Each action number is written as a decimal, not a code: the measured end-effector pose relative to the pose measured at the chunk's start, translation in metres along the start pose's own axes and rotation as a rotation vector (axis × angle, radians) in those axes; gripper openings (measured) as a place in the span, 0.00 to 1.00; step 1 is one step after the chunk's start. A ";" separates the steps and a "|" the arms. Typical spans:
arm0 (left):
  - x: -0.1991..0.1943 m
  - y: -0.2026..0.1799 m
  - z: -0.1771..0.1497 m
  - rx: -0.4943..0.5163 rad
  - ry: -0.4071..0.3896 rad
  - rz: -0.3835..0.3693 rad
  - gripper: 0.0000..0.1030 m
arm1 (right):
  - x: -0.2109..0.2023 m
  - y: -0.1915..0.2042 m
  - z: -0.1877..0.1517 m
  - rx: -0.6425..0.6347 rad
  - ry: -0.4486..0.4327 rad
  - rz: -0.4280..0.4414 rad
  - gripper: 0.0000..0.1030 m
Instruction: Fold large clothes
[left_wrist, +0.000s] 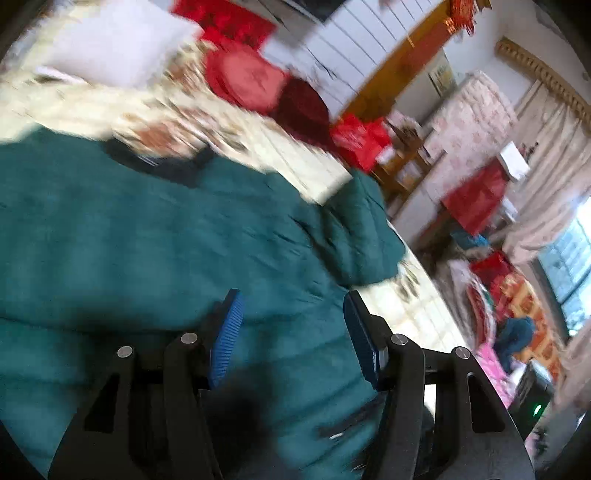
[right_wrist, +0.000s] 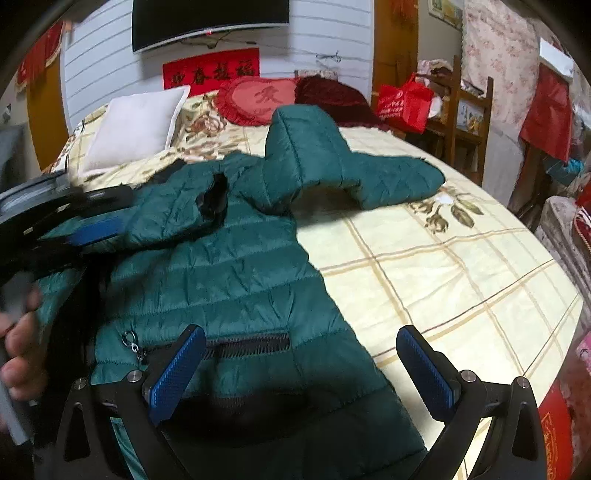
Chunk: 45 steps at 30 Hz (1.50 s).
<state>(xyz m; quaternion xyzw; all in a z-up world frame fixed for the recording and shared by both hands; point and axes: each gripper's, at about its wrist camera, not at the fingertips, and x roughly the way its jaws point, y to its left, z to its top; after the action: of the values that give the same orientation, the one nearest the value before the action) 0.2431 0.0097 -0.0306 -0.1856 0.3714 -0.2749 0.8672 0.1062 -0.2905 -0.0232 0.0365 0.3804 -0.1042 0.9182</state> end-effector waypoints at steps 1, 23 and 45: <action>-0.013 0.011 0.003 0.012 -0.029 0.050 0.54 | -0.003 0.000 0.001 0.003 -0.018 0.012 1.00; -0.102 0.142 -0.049 -0.276 -0.247 0.438 0.54 | 0.137 0.043 0.110 0.123 0.092 0.479 0.16; -0.015 0.148 0.069 -0.033 -0.086 0.638 0.54 | 0.111 0.087 0.137 -0.134 -0.011 0.441 0.52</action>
<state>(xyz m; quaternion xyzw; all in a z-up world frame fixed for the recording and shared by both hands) 0.3361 0.1430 -0.0550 -0.0852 0.3783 0.0253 0.9214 0.2964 -0.2435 -0.0055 0.0570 0.3644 0.1244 0.9212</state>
